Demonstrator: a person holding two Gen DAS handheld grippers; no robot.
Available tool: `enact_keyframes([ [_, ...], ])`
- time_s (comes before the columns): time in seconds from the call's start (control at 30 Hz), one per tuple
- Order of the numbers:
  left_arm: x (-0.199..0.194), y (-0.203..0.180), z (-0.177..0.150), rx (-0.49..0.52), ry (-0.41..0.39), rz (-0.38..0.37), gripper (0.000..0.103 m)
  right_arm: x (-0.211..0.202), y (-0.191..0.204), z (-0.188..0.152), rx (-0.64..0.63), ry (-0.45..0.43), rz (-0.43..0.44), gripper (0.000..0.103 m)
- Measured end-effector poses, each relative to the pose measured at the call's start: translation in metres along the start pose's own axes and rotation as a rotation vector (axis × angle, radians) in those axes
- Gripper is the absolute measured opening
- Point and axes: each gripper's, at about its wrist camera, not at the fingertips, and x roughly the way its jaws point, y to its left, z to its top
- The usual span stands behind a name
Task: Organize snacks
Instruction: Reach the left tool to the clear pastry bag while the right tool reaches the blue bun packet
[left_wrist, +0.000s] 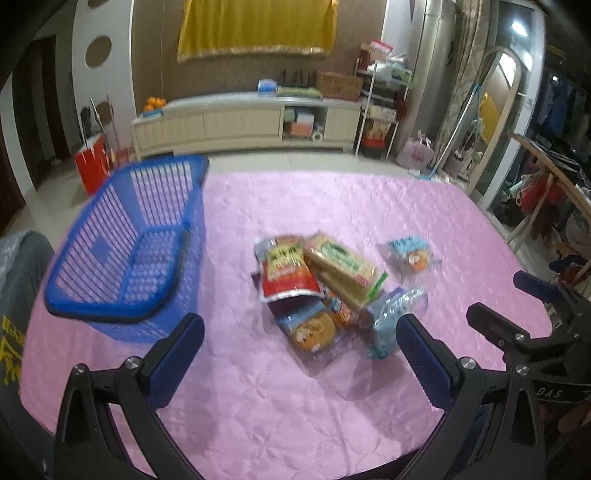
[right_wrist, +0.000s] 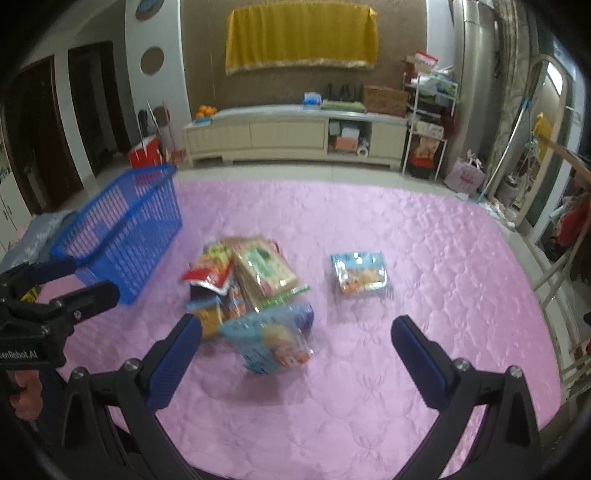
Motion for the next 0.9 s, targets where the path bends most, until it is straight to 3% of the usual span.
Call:
enact_keyframes([
  [0.37, 0.051, -0.053, -0.02, -0.017, 0.112, -0.012, 0.103, 0.027, -0.06, -0.017, 0.053, 0.089, -0.07, 0.103],
  [0.63, 0.087, -0.097, -0.035, -0.017, 0.144, 0.051, 0.103, 0.048, -0.093, -0.031, 0.06, 0.136, -0.082, 0.103],
  [0.9, 0.112, -0.108, -0.033, -0.014, 0.143, 0.091, 0.103, 0.071, -0.11, -0.032, 0.068, 0.162, -0.092, 0.103],
])
